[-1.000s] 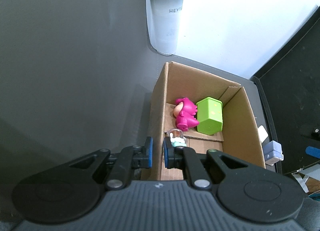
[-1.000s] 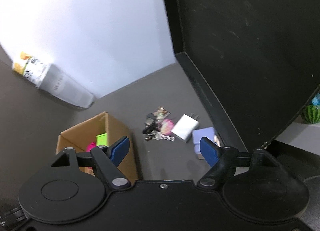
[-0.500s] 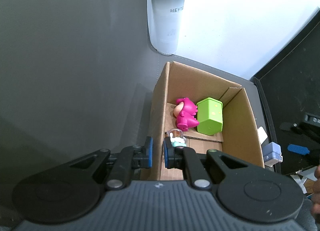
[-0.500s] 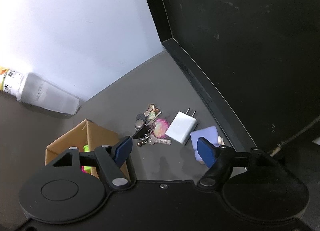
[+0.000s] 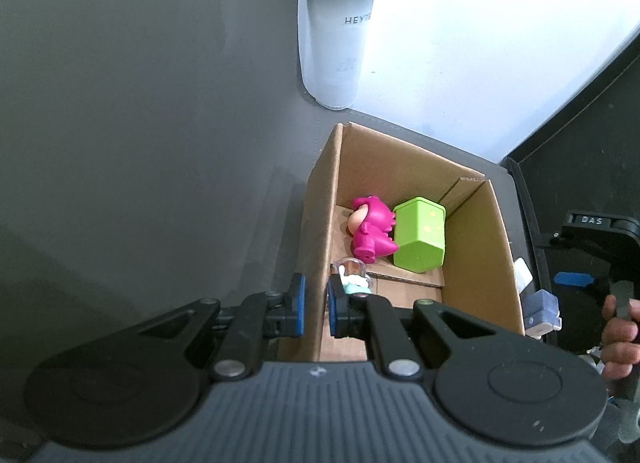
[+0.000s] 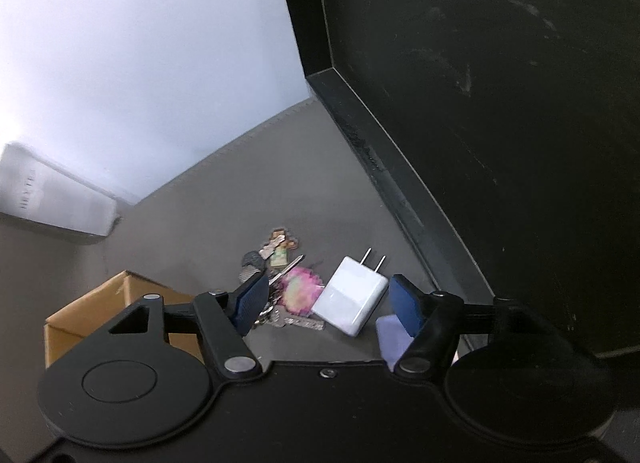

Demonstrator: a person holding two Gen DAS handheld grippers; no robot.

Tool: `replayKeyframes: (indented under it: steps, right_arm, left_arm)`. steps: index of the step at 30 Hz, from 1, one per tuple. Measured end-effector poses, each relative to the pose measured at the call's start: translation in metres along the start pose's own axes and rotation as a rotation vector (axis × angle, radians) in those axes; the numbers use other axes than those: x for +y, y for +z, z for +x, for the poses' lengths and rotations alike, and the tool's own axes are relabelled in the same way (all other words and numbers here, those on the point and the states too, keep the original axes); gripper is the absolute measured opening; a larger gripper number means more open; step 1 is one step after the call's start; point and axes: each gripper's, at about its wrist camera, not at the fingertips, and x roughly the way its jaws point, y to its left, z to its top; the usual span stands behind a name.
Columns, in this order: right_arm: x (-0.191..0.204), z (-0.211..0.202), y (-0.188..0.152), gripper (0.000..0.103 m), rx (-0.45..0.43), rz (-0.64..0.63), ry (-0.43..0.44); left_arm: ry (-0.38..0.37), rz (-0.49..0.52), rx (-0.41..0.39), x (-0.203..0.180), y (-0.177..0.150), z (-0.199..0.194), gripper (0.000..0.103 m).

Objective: Organize rigid objects
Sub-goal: 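Move the right tool to the white plug charger and close on it, then carry the white charger into the box and open the right tool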

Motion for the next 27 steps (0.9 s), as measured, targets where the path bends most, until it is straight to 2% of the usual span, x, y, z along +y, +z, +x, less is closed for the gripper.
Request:
replayKeyframes:
  steps: [11,22,23,25,27]
  right_arm:
    - [-0.002,0.027,0.01,0.062,0.064,-0.007,-0.078]
    - [0.008,0.058,0.008,0.06,0.142,-0.092,-0.144]
    - [0.008,0.061,0.007,0.059,0.147,-0.097,-0.141]
    - [0.01,0.064,0.005,0.044,0.147,-0.118,-0.155]
    - [0.012,0.064,0.003,0.043,0.145,-0.134,-0.161]
  left_arm:
    - [0.001,0.004,0.0,-0.001,0.0,-0.001,0.01]
    - [-0.011,-0.009,0.006,0.003,0.0,0.0,0.011]
    - [-0.011,-0.01,0.007,0.004,0.0,-0.001,0.011]
    - [-0.006,-0.009,0.007,0.003,0.0,-0.001,0.011]
    - [-0.002,-0.007,0.005,0.001,0.0,-0.001,0.01]
